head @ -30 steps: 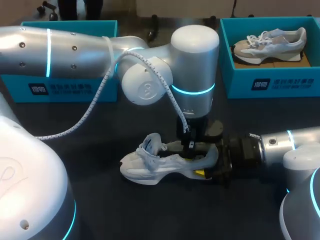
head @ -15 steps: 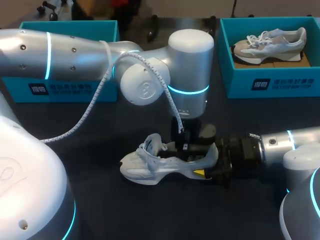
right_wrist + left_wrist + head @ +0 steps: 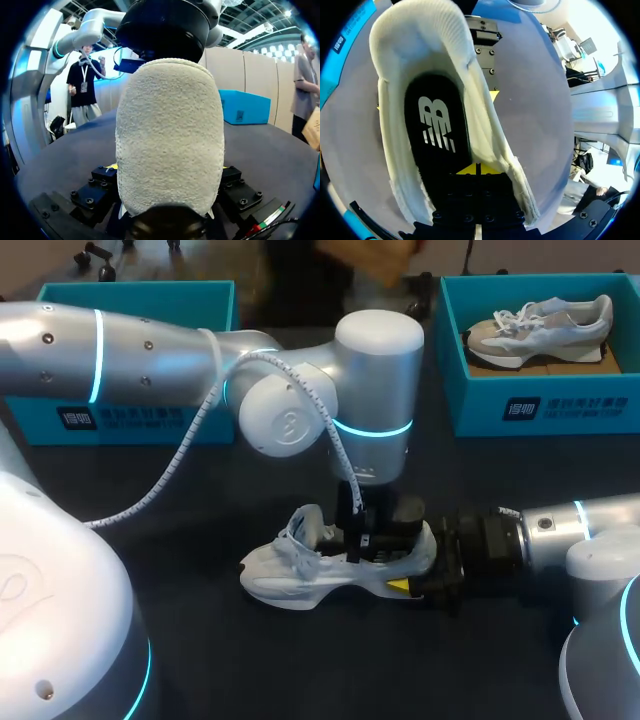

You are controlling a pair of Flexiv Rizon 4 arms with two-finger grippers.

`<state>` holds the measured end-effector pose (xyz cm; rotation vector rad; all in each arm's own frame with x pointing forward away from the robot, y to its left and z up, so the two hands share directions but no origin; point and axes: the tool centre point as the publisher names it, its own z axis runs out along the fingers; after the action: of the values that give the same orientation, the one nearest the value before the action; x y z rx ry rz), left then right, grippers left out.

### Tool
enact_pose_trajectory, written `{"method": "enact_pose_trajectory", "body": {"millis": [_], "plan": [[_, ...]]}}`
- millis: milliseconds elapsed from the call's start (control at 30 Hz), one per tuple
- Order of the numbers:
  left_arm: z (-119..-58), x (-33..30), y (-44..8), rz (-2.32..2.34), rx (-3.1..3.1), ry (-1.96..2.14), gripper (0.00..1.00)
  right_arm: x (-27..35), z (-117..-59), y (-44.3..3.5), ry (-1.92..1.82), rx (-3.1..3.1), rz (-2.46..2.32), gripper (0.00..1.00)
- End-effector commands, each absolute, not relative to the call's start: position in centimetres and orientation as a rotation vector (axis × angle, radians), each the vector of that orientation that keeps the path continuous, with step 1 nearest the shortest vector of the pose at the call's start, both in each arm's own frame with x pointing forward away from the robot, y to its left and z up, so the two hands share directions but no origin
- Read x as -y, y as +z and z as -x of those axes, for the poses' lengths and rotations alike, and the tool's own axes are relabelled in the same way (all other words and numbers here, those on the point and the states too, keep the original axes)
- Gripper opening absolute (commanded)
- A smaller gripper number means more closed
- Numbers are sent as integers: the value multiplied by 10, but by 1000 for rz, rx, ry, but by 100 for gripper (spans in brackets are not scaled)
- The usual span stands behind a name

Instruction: Take the shoe out of the shoebox, open the shoe tongue, remove and reinsert the insole, then place the shoe into the shoebox

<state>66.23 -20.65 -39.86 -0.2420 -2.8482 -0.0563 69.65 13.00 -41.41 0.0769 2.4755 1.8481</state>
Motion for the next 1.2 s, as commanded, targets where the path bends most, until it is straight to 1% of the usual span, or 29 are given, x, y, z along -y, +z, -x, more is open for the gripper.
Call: {"method": "enact_pose_trajectory", "body": {"millis": [33, 67, 100, 133, 200, 233, 333, 633, 833, 1000, 1100, 1133, 1167, 1200], "plan": [[-657, 202, -402, 237, 2867, -59, 1, -132, -697, -413, 1842, -2483, -76, 0], [-655, 202, -402, 237, 2874, -60, 16, -132, -697, -413, 1842, -2483, -76, 0], [-654, 201, -402, 235, 2888, -61, 21, -132, -697, -413, 1842, -2483, -76, 0], [-653, 201, -402, 231, 2899, -64, 28, -132, -697, -413, 1842, -2483, -76, 0], [-653, 201, -404, 233, 2904, -62, 36, -132, -697, -413, 1842, -2483, -76, 0], [-653, 201, -406, 233, 2905, -61, 38, -132, -697, -413, 1842, -2483, -76, 0], [-658, 201, -409, 220, 2932, -38, 37, -132, -697, -413, 1842, -2483, -76, 0], [-668, 203, -416, 144, 3067, -25, 41, -132, -697, -413, 1842, -2483, -76, 0], [-678, 204, -416, 86, 3139, -54, 39, -132, -697, -413, 1842, -2483, -76, 0], [-686, 204, -420, 29, 3202, -102, 33, -132, -697, -413, 1842, -2483, -76, 0], [-689, 204, -421, 16, 3213, -110, 24, -132, -697, -413, 1842, -2483, -76, 0], [-691, 204, -420, 7, 3218, -114, 16, -132, -697, -413, 1842, -2483, -76, 0], [-692, 204, -420, -3, 3221, -118, 5, -132, -697, -413, 1842, -2483, -76, 0], [-693, 203, -420, -18, 3230, -122, 0, -132, -697, -413, 1842, -2483, -76, 0]]}}
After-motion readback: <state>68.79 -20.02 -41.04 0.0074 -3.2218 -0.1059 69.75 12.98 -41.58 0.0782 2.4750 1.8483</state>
